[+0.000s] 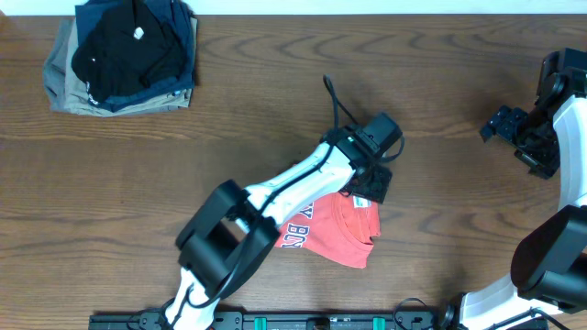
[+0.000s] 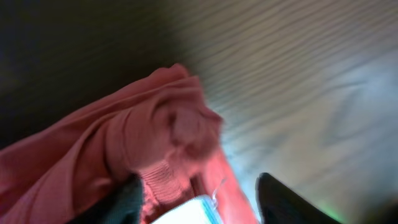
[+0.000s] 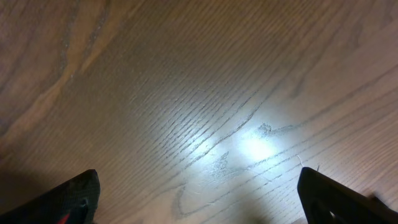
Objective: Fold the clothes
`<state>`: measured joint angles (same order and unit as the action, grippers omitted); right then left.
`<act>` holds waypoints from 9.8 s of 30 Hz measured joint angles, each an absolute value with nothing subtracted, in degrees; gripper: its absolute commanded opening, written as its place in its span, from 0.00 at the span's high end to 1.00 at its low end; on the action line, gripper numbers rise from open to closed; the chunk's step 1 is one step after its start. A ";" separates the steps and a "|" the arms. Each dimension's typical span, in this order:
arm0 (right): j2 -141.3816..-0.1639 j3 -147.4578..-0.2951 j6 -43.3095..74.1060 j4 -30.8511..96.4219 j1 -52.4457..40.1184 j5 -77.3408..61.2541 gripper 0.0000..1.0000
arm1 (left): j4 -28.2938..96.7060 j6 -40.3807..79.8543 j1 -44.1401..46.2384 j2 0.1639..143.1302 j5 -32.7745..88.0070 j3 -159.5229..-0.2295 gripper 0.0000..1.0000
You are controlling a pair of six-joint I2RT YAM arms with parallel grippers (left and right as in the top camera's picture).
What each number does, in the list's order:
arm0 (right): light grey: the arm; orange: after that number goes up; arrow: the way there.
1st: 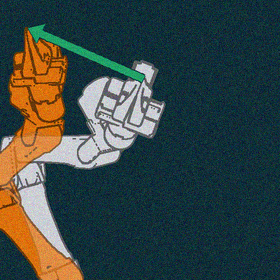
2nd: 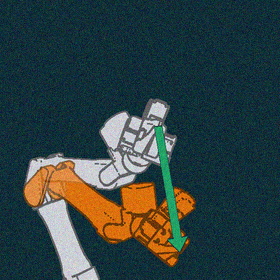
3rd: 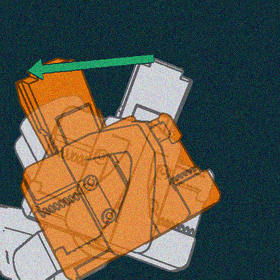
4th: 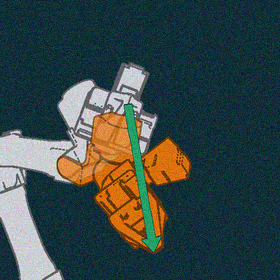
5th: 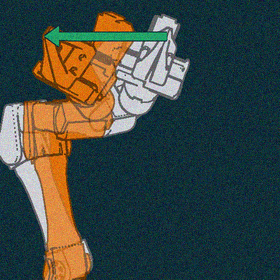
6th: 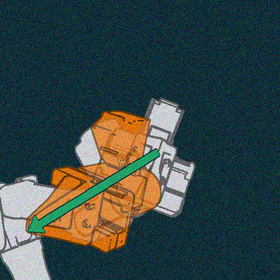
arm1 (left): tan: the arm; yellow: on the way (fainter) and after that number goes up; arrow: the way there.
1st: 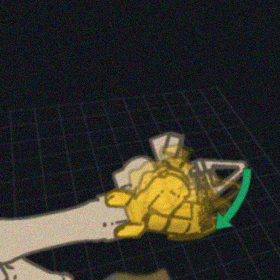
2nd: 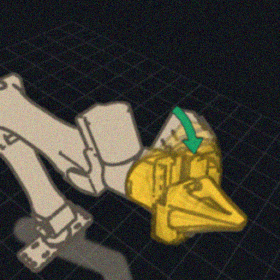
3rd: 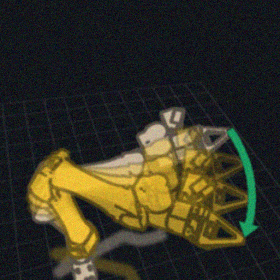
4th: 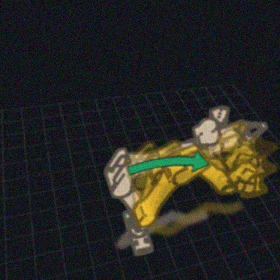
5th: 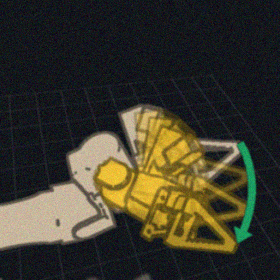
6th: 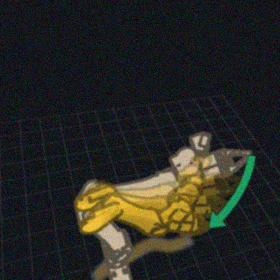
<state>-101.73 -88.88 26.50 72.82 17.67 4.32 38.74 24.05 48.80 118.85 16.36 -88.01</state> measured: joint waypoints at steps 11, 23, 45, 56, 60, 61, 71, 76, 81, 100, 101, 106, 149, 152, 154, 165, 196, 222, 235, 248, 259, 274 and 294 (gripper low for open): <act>-101.73 -88.88 26.50 72.82 17.67 4.32 0.01 | 40.69 24.01 48.31 113.36 22.41 -87.57 0.27; -101.73 -88.88 26.50 72.79 17.67 4.34 0.01 | 57.89 22.44 48.14 87.96 17.47 -88.75 0.02; -101.73 -88.88 26.50 72.82 17.67 4.32 0.01 | 77.87 31.59 23.81 87.00 -7.55 -80.97 0.02; -101.73 -88.88 26.50 72.79 17.67 4.32 0.01 | 66.57 9.76 4.32 87.00 16.47 -73.38 0.02; -101.73 -88.88 26.50 72.77 17.67 4.34 0.01 | 61.21 2.02 3.36 87.00 27.33 -64.84 0.02; -101.73 -88.88 26.50 72.79 17.67 4.32 0.01 | 59.88 0.60 3.40 87.00 29.52 -62.54 0.02; -101.73 -88.88 26.48 72.82 17.67 4.32 0.01 | 46.11 -5.32 3.42 87.00 41.54 -48.84 0.02; -101.73 -88.88 26.50 72.82 17.67 4.32 0.01 | 42.13 -6.26 3.42 87.00 43.46 -46.02 0.02; -101.73 -88.88 26.48 72.82 17.67 4.32 0.01 | 40.66 -6.28 3.42 87.00 44.80 -44.60 0.02; -101.73 -88.88 26.50 72.82 17.67 4.32 0.01 | 28.58 -4.43 3.42 87.55 47.05 -39.77 0.02; -101.73 -88.88 26.50 72.84 17.67 4.32 0.01 | 28.21 -4.32 3.42 87.77 46.13 -39.77 0.02; -101.73 -88.88 26.50 72.82 17.67 4.32 0.01 | 27.92 -3.33 3.42 88.23 43.13 -39.77 0.02; -101.73 -88.88 26.50 72.82 17.67 4.32 0.01 | 3.90 5.61 11.57 96.73 61.56 -34.92 0.02; -101.73 -88.88 26.50 72.82 17.67 4.32 0.01 | 1.54 7.77 13.45 96.99 61.08 -34.89 0.01; -101.73 -88.88 26.50 72.82 17.67 4.32 0.01 | 0.51 9.34 14.17 96.99 60.53 -34.89 0.09; -101.73 -88.88 26.50 72.82 17.67 4.32 0.01 | -0.84 17.58 16.64 97.54 50.61 -34.48 0.78; -101.73 -88.88 26.50 72.82 17.67 4.29 0.01 | 0.19 19.73 17.50 97.60 48.42 -35.07 0.94; -101.73 -88.88 26.50 72.82 17.67 4.29 0.01 | 0.27 19.75 17.69 97.60 48.12 -35.14 0.94; -101.73 -88.88 26.50 72.82 17.67 4.29 0.01 | 0.38 19.73 17.69 97.60 48.07 -35.18 0.94; -101.73 -88.88 26.50 72.82 17.67 4.29 0.01 | 0.38 19.77 17.69 97.60 48.07 -35.18 0.94; -101.73 -88.88 26.50 72.82 17.67 4.32 0.01 | 0.38 19.92 17.69 97.60 48.05 -35.18 0.94; -101.73 -88.88 26.50 72.82 17.67 4.32 0.01 | 0.38 19.92 17.69 97.60 48.05 -35.18 0.94; -101.73 -88.88 26.50 72.82 17.67 4.32 0.01 | 0.38 19.92 17.69 97.60 48.05 -35.18 0.94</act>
